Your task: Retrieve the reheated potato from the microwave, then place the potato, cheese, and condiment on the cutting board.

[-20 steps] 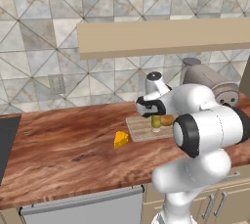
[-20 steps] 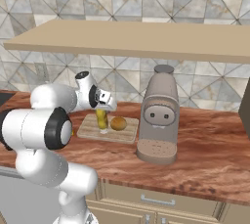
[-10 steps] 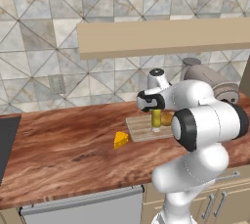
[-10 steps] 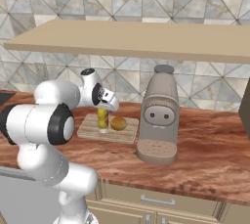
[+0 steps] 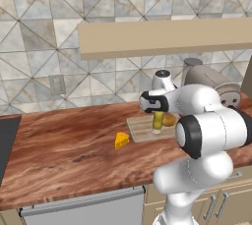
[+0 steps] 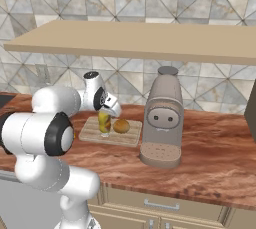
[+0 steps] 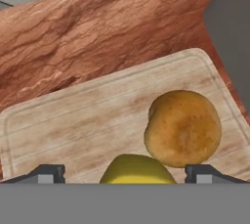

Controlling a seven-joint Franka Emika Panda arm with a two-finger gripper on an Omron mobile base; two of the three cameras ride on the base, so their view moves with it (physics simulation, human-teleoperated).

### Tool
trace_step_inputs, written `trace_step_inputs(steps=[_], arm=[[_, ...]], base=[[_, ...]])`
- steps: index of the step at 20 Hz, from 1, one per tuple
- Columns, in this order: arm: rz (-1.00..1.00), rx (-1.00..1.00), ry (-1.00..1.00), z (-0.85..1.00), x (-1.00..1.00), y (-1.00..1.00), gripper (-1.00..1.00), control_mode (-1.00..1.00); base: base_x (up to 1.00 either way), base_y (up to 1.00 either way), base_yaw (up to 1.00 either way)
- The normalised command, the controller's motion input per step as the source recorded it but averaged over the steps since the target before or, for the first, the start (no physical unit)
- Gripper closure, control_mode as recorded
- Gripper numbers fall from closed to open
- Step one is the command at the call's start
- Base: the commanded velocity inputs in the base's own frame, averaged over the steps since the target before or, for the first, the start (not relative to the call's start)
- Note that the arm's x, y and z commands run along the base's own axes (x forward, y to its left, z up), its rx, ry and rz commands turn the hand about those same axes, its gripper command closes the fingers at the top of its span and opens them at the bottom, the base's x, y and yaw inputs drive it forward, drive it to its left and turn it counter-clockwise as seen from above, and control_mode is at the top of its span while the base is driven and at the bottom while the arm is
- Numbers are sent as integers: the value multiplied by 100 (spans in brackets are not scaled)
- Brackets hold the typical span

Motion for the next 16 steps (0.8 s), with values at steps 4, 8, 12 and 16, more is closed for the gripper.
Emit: trace_step_inputs(steps=[4,8,12,16], arm=[[-2,4,-4,15,-15,0,-100,-100],[-4,0,-2,39,-6,1,-100,-100],[-4,0,-2,52,-14,0,-100,-100],[-11,1,2,47,-35,0,-100,-100]], base=[[0,0,0],[0,0,0],[0,0,0],[0,0,0]])
